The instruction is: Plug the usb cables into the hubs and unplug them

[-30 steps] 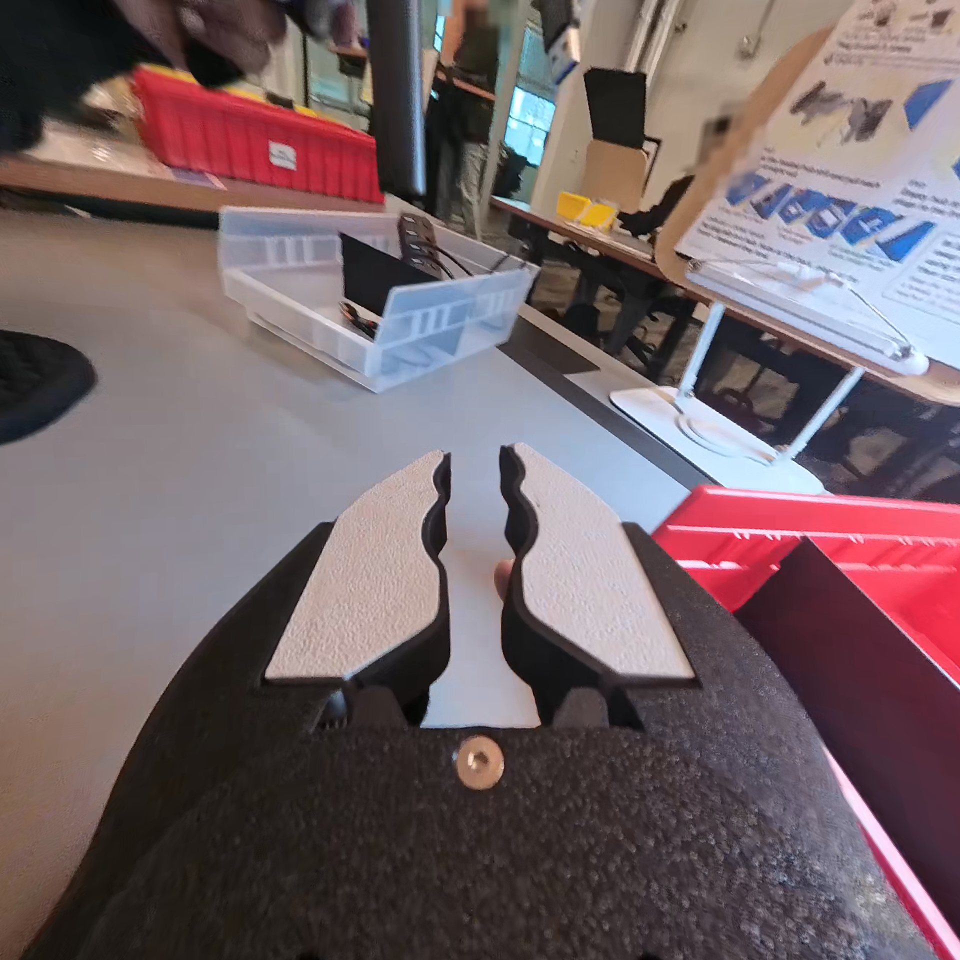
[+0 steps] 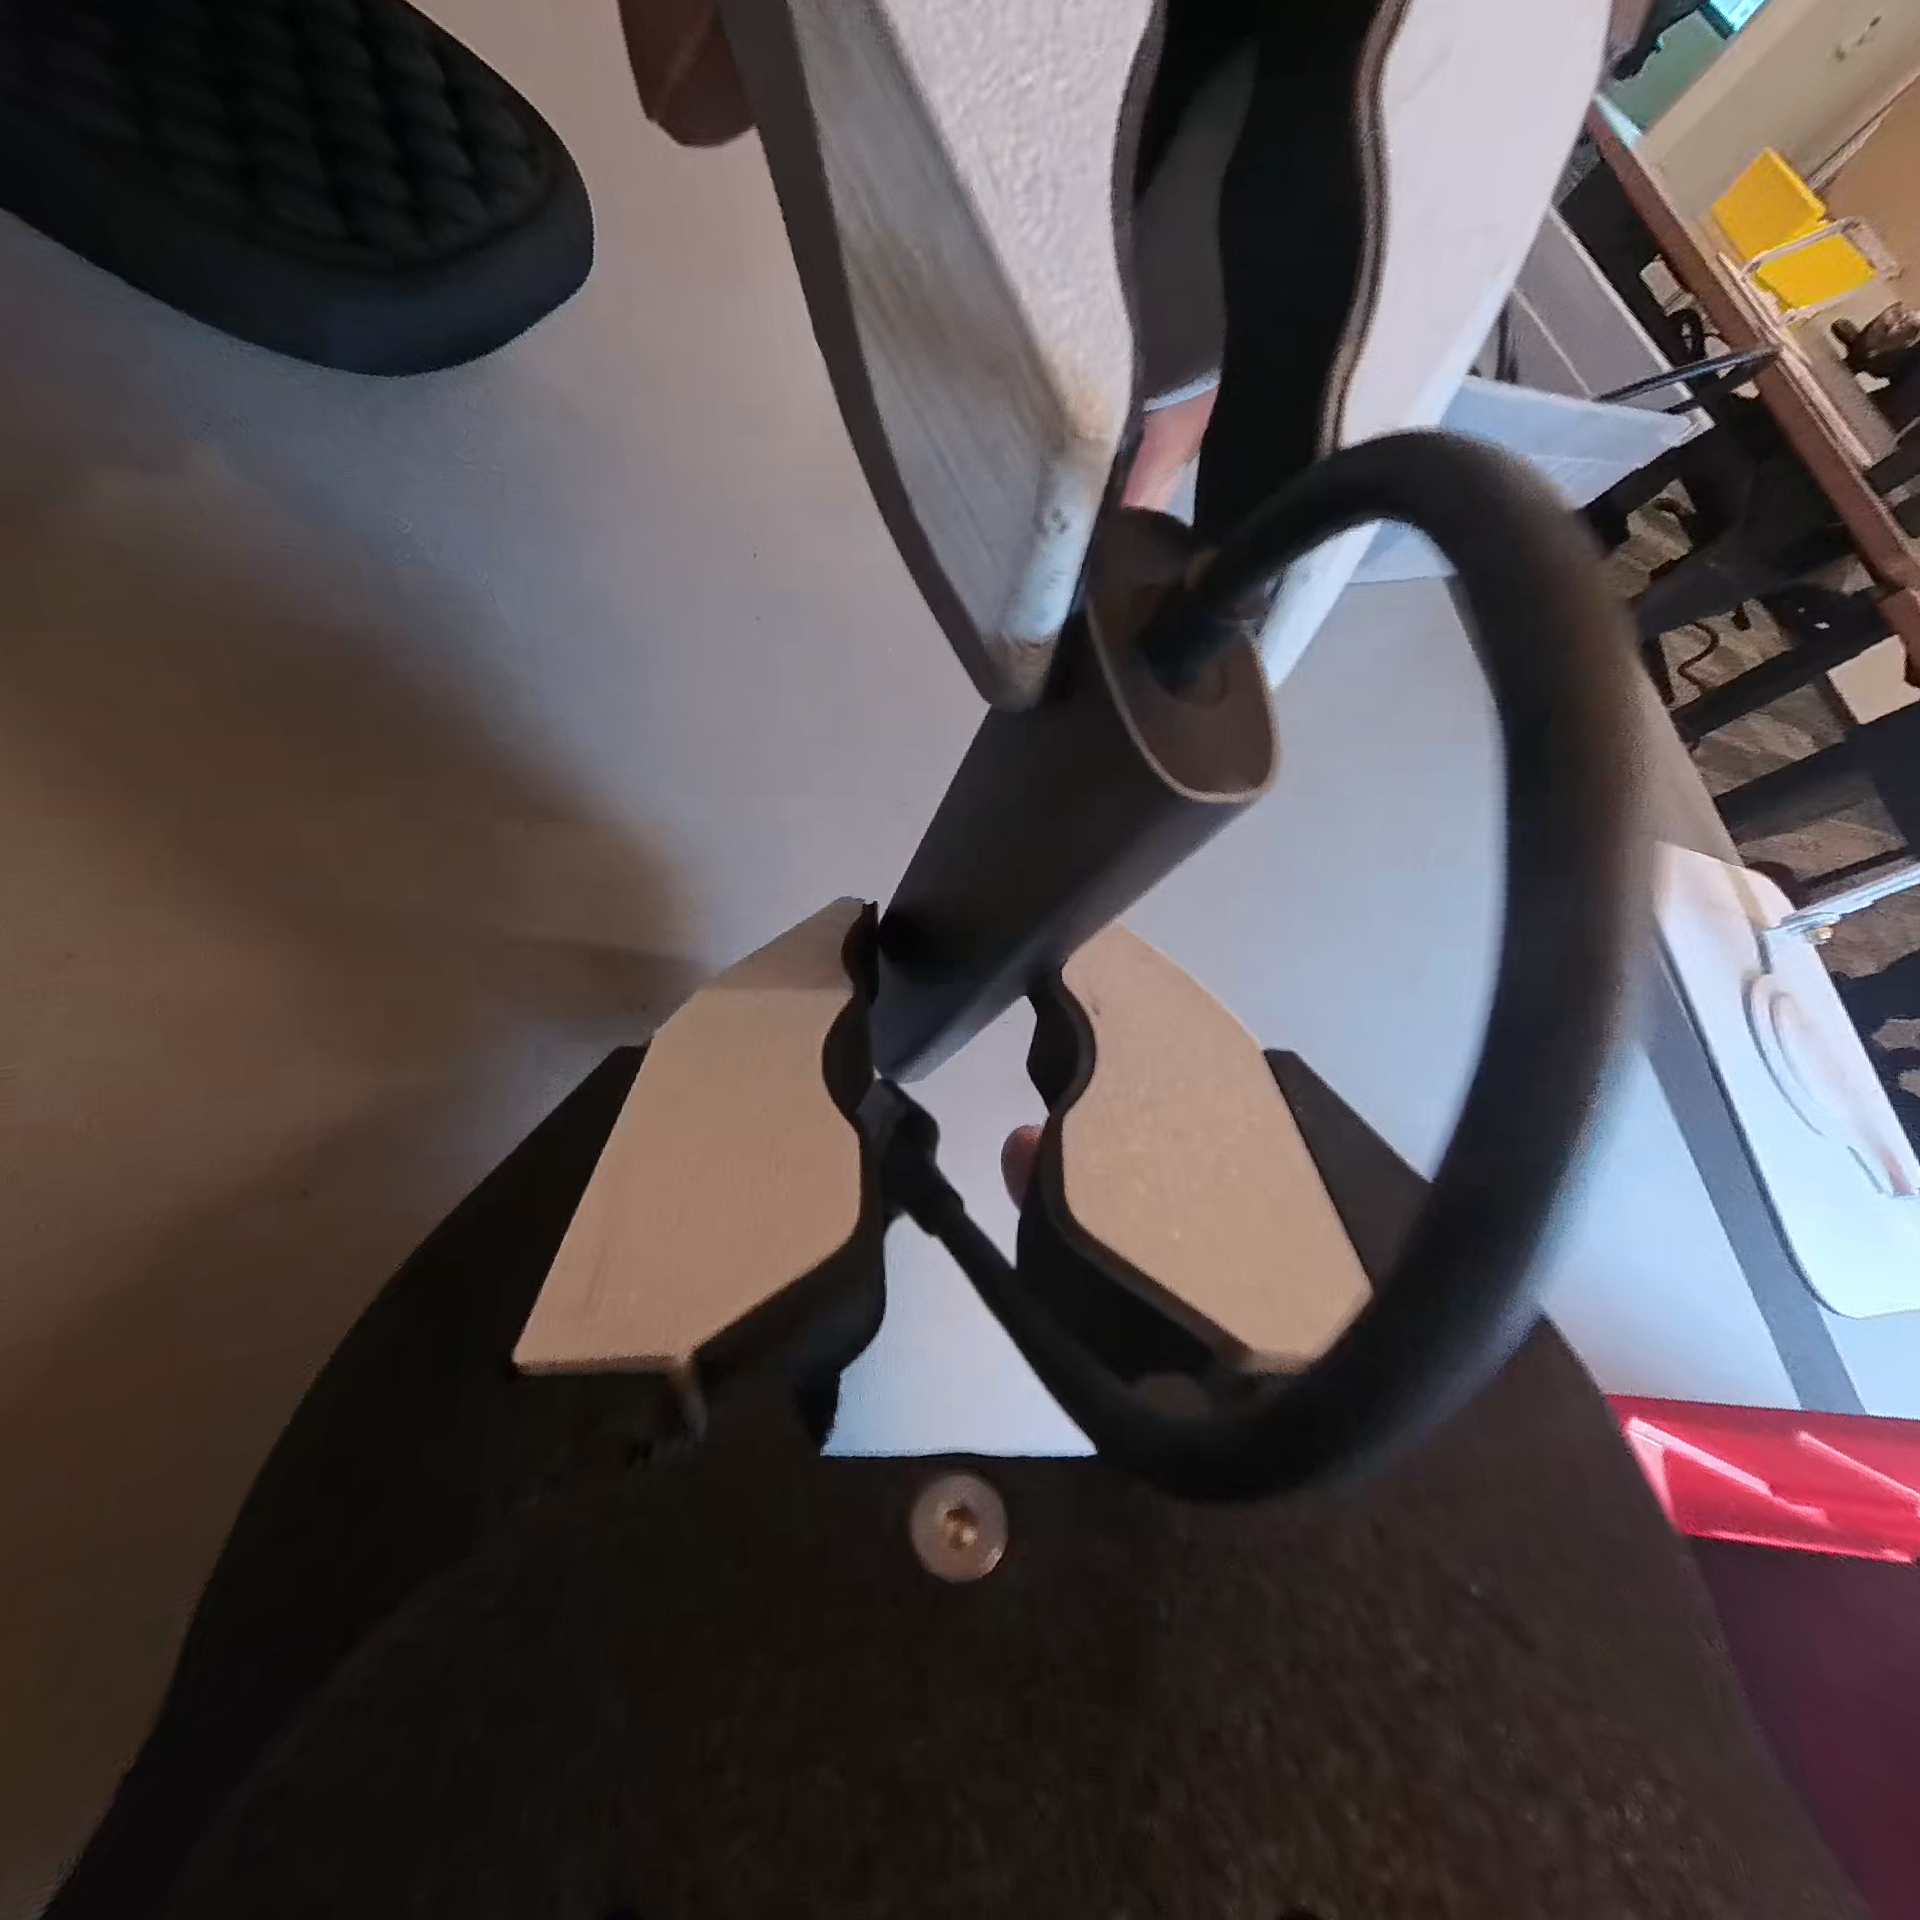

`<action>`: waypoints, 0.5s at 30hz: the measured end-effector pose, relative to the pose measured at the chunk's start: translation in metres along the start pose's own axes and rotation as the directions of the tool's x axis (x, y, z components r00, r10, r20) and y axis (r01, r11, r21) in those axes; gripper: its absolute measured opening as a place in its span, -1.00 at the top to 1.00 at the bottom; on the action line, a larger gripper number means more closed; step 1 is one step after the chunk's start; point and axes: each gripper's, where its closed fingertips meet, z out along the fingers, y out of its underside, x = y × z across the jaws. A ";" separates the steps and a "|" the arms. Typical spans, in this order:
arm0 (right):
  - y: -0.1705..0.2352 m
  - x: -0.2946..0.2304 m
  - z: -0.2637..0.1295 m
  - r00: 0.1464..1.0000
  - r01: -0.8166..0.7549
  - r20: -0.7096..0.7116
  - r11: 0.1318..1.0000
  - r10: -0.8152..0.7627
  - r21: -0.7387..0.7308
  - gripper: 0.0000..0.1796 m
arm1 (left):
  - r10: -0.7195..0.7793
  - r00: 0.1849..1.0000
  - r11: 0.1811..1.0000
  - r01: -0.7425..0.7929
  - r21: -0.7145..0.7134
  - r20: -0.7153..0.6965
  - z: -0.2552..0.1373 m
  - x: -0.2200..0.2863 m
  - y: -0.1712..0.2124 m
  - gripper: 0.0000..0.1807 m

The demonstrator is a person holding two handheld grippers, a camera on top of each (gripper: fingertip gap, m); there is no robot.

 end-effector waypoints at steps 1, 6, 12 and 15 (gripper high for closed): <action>-0.002 0.001 -0.001 1.000 -0.002 -0.010 1.000 0.002 0.017 0.72 | 0.001 1.000 1.000 -0.001 0.019 -0.002 -0.001 0.001 -0.002 0.83; -0.027 0.007 -0.014 0.994 -0.108 -0.002 0.969 0.111 0.222 0.81 | -0.020 0.996 0.986 0.034 0.165 -0.085 -0.011 0.006 -0.011 0.64; -0.058 0.019 -0.048 0.976 -0.201 0.025 0.852 0.216 0.484 0.81 | 0.004 0.993 0.996 0.006 0.088 -0.116 0.002 -0.005 0.042 0.54; -0.068 0.020 -0.057 0.969 -0.235 0.064 0.800 0.241 0.552 0.81 | -0.006 0.995 0.984 0.023 0.176 -0.101 0.010 -0.003 0.027 0.62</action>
